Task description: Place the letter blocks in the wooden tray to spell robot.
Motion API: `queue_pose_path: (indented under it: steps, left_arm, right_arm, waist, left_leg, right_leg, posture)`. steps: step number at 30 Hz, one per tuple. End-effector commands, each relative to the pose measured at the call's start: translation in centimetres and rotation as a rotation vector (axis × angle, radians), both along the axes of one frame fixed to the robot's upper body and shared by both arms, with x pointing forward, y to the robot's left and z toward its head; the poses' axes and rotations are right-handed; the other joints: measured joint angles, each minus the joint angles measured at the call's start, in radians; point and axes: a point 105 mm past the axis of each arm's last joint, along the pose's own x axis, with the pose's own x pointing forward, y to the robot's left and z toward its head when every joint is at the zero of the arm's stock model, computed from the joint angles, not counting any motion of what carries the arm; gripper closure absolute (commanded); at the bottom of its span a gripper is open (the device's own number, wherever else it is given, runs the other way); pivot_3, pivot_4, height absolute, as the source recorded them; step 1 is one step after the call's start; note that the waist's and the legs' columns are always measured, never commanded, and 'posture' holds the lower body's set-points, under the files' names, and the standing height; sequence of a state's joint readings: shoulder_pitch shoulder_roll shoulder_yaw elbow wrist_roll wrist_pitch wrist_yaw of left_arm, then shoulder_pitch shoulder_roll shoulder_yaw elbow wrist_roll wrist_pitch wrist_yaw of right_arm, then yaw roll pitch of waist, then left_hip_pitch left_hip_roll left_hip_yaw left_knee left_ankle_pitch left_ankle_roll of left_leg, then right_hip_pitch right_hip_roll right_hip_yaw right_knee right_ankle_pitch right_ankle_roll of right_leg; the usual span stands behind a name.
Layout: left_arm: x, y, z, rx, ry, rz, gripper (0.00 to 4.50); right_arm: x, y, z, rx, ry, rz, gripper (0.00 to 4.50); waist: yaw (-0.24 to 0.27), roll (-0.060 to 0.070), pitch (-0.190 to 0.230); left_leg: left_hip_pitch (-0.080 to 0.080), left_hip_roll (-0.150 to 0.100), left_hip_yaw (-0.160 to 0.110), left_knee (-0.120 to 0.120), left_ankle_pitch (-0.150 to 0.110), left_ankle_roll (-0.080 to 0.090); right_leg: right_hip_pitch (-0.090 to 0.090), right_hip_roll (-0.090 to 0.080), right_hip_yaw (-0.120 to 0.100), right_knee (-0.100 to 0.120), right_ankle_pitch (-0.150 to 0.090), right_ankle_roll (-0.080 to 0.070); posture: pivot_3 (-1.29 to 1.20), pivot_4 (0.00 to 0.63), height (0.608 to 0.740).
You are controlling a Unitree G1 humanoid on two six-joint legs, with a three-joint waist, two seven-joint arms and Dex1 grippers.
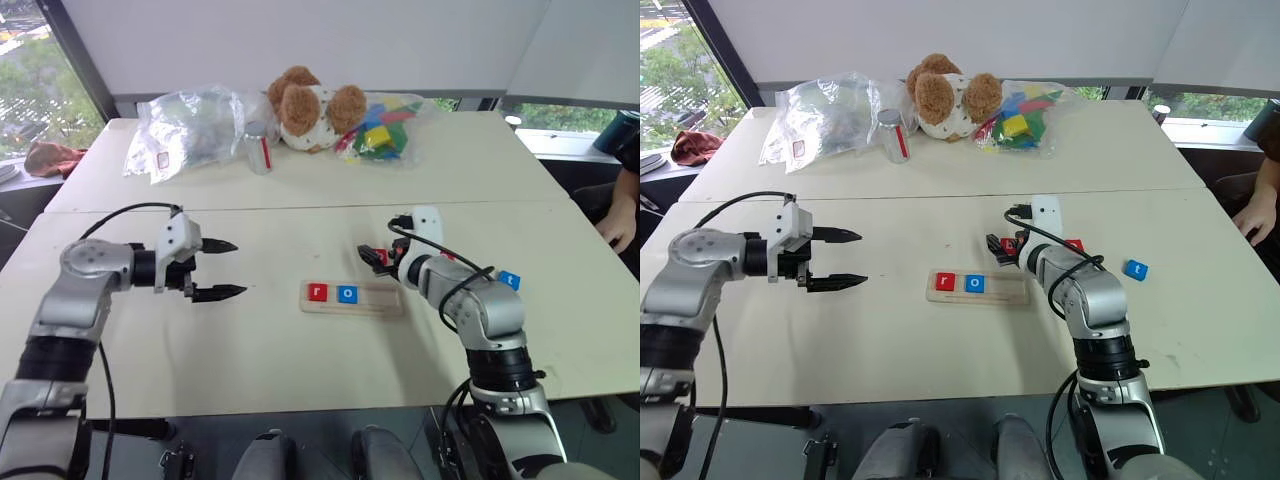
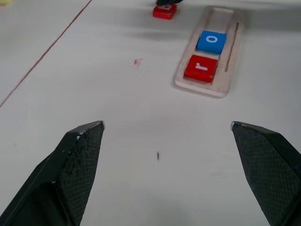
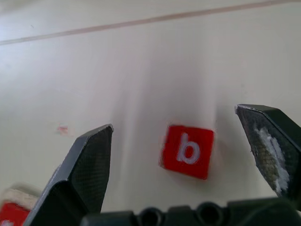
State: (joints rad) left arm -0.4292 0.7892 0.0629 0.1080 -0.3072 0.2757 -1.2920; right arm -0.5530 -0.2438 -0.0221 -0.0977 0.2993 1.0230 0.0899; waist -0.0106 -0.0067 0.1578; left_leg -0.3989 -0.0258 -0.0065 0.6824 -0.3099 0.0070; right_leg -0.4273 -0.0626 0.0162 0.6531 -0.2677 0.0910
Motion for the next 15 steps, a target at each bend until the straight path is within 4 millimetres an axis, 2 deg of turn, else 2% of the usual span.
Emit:
queue_pose_path:
  steps: [1,3,9,12,15]
  left_arm:
    - [-0.6,-0.2,2.2,-0.049,-0.063,0.051,0.06]
    - [-0.8,-0.5,2.1,-0.067,-0.065,0.076,0.06]
    - [-1.2,-1.4,1.4,-0.094,-0.069,0.111,0.06]
    - [-1.1,-1.6,1.3,-0.101,-0.078,0.121,0.06]
    - [-1.1,-1.8,1.3,-0.104,-0.088,0.125,0.00]
  right_arm:
    - [0.4,-0.4,0.3,-0.032,-0.008,-0.039,0.00]
    - [0.4,-0.1,-0.2,-0.029,0.016,-0.039,0.00]
    - [0.1,2.8,-1.1,0.028,0.074,-0.002,0.00]
    - [0.2,3.1,-2.0,-0.015,0.096,-0.023,0.00]
    - [0.2,2.6,-2.8,-0.051,0.107,-0.044,0.82]
  waist:
    - [-0.001,0.000,0.000]
    - [-0.004,0.000,0.000]
    - [-0.014,0.000,0.000]
    - [-0.015,0.000,0.000]
    - [-0.015,0.000,0.000]
  left_leg:
    - [-0.001,0.000,-0.001,0.001,0.000,0.000]
    - [-0.002,0.000,0.000,0.001,0.000,0.000]
    - [0.000,0.001,0.000,0.000,0.000,-0.001]
    - [0.001,0.001,0.000,0.000,0.001,-0.002]
    - [0.003,0.001,0.000,0.000,0.001,-0.002]
  right_leg:
    - [0.000,0.000,0.000,0.000,0.000,0.000]
    - [-0.001,0.000,0.000,-0.001,0.000,0.000]
    - [-0.002,0.001,0.000,0.000,0.000,0.000]
    - [-0.002,0.001,0.000,0.000,0.000,0.000]
    - [0.000,0.001,0.000,0.000,0.000,0.000]
  posture:
    - [0.00,0.150,0.740]
    - [0.00,0.150,0.740]
    - [0.00,0.150,0.740]
    - [0.00,0.150,0.740]
    - [0.00,0.150,0.740]
